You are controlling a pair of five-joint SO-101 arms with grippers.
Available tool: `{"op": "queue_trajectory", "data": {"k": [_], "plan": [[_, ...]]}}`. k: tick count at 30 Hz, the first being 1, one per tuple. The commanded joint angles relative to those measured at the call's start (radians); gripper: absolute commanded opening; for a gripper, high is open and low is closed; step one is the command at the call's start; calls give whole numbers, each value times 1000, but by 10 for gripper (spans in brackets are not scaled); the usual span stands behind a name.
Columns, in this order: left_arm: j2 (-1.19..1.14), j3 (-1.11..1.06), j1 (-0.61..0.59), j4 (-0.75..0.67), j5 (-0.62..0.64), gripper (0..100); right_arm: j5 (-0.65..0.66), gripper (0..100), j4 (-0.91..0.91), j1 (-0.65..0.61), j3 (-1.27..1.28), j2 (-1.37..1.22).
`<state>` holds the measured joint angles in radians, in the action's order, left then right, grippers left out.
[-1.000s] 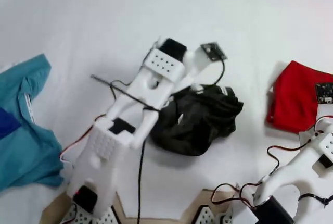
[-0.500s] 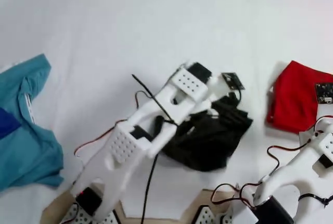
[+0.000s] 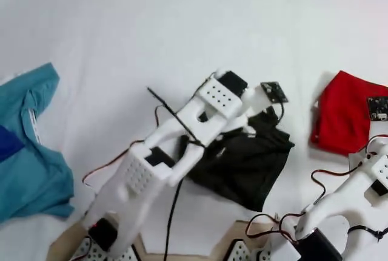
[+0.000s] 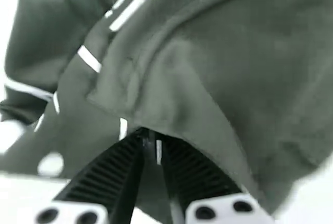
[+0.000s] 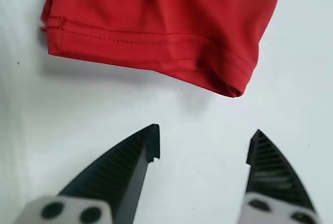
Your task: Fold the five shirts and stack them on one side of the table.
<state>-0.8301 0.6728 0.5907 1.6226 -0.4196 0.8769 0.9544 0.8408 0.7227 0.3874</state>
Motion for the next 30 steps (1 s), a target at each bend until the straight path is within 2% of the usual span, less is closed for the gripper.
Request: {"op": "queue_trajectory", "data": {"k": [1,11,19,26,30], "plan": [[-34,8,-68,-35,-8,39,8,283,-10,10,-35,44],[40,162,18,146,-6,39,8,283,-10,8,-46,44],[41,160,155,155,28,39,5,283,-10,18,-66,42],[75,157,219,158,29,39,2,283,-10,58,-104,36],[92,71,304,158,29,39,0,283,-12,62,-104,36]]}}
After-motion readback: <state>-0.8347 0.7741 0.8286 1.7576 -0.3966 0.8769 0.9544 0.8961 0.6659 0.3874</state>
